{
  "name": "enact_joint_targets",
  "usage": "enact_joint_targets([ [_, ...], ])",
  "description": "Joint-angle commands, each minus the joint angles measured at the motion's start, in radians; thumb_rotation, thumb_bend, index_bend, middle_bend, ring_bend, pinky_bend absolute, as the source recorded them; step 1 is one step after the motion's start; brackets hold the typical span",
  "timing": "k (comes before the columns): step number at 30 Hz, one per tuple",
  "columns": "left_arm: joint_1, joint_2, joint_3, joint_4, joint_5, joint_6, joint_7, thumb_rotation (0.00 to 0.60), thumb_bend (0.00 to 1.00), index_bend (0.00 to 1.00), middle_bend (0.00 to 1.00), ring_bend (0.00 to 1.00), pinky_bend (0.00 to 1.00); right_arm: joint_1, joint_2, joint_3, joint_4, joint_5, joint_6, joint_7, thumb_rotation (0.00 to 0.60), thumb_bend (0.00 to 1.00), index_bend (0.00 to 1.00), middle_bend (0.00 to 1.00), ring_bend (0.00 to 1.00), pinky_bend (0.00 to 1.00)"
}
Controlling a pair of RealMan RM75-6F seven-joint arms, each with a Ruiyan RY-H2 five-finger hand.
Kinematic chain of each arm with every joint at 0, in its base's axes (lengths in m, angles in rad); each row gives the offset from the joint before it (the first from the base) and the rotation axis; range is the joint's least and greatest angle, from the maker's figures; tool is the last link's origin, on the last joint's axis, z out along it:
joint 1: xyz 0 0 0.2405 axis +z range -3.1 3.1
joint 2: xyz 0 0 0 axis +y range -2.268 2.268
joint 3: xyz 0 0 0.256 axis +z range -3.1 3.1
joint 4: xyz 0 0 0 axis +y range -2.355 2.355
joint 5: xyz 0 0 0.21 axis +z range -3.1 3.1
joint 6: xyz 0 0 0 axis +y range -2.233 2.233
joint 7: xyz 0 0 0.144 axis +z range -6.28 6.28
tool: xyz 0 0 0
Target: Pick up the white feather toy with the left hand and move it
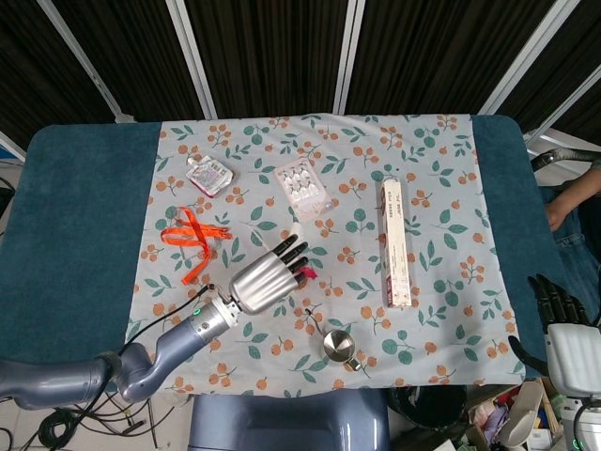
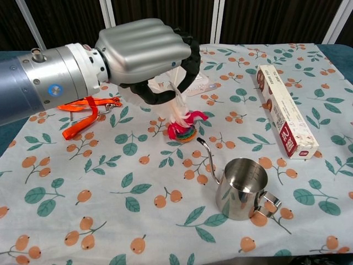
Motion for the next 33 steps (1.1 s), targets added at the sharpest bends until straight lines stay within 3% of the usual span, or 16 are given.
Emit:
enact_joint_targets([
  [1, -0.013, -0.012, -0.004, -0.015, -0.015, -0.014, 0.032, 0.600, 0.44, 0.59, 0.33, 0.14, 0.17, 0.000, 0.000, 0.000, 0.000, 0.000, 0.000, 0.000, 0.600, 0.16, 0.04, 0.06, 0.10, 0.16],
  [6, -0.023, -0.023, -0.008, -0.027, -0.044, -0.026, 0.066, 0.600, 0.38, 0.46, 0.31, 0.14, 0.17, 0.000, 0.002, -0.002, -0.002, 0.003, -0.006, 0.000, 0.600, 0.16, 0.04, 0.06, 0.10, 0.16],
  [9, -0.025, -0.025, -0.008, -0.034, -0.062, -0.032, 0.078, 0.600, 0.27, 0.24, 0.27, 0.14, 0.16, 0.000, 0.002, 0.000, -0.002, 0.003, -0.003, 0.001, 0.600, 0.16, 0.04, 0.06, 0.10, 0.16],
  [14, -0.026, -0.022, -0.011, -0.051, -0.102, -0.037, 0.103, 0.600, 0.23, 0.05, 0.20, 0.13, 0.14, 0.000, 0.003, 0.000, -0.002, 0.003, -0.003, 0.001, 0.600, 0.16, 0.04, 0.06, 0.10, 0.16],
  [24, -0.002, 0.035, -0.055, -0.128, -0.140, 0.042, 0.108, 0.600, 0.23, 0.02, 0.16, 0.09, 0.13, 0.000, 0.002, 0.001, 0.000, 0.004, -0.003, 0.002, 0.600, 0.16, 0.04, 0.06, 0.10, 0.16],
  [33, 0.091, 0.229, -0.091, -0.285, -0.181, 0.157, 0.083, 0.600, 0.23, 0.02, 0.15, 0.09, 0.13, -0.001, 0.000, 0.003, -0.001, 0.009, -0.002, -0.004, 0.600, 0.16, 0.04, 0.06, 0.10, 0.16],
])
